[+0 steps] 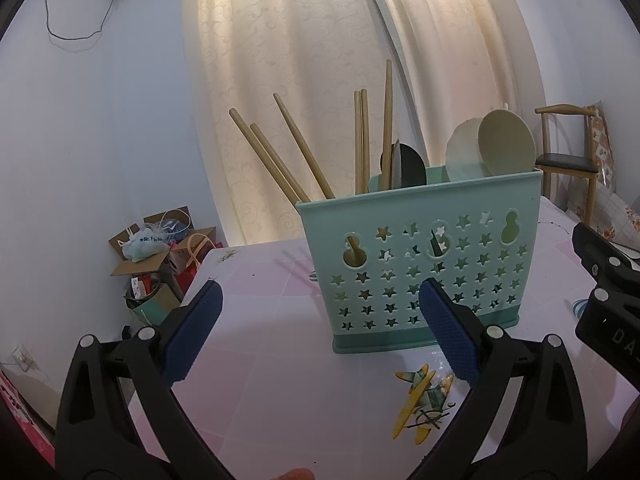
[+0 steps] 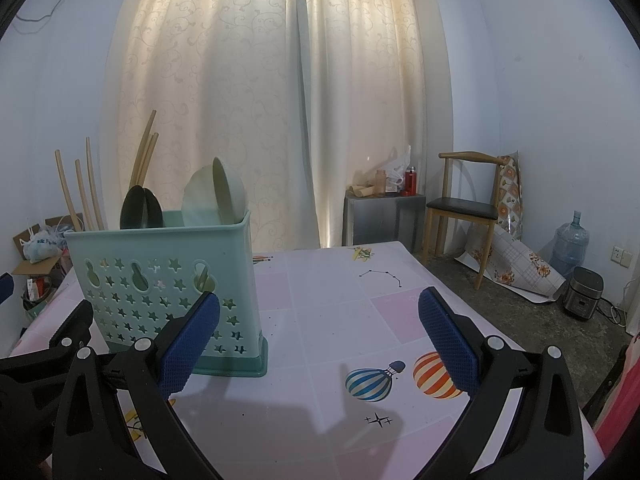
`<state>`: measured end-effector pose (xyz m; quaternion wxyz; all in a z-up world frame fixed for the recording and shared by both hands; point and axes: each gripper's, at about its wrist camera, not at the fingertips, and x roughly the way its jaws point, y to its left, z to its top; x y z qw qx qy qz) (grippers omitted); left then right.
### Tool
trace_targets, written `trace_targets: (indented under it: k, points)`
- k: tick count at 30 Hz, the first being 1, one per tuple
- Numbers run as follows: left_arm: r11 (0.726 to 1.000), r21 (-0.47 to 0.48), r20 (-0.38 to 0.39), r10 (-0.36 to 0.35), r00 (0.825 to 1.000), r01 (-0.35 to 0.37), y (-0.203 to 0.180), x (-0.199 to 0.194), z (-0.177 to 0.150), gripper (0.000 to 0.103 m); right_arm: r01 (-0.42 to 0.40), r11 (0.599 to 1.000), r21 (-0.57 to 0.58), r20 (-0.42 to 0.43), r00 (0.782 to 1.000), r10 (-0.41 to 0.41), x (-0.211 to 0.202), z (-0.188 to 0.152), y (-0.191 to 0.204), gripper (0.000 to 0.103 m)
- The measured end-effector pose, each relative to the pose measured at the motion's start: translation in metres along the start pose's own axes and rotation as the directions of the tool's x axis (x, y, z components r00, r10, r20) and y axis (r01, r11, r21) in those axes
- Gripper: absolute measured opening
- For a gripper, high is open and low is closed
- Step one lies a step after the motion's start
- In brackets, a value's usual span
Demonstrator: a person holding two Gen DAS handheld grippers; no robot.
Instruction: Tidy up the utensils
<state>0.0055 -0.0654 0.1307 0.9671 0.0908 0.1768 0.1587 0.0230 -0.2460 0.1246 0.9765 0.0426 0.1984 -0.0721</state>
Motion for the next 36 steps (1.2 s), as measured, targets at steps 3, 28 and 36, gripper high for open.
trace_targets:
  k: [3,28,36]
  points:
    - [1.0,0.001,-0.001,0.0,1.0,0.0,-0.0008,0.0005,0.0002,0.095,0.0,1.0,0.0,0.0,1.0,0.0,0.0002,0.0002,0.0005,0.097]
    - [1.0,0.007,-0.001,-0.002,1.0,0.002,-0.0036,0.0015,-0.0007,0.095,0.0,1.0,0.0,0.0,1.0,0.0,0.0003,0.0004,0.0008,0.097]
    - [1.0,0.008,-0.001,-0.002,1.0,0.002,-0.0037,0.0013,-0.0007,0.095,0.0,1.0,0.0,0.0,1.0,0.0,-0.0002,0.0002,0.0,0.097]
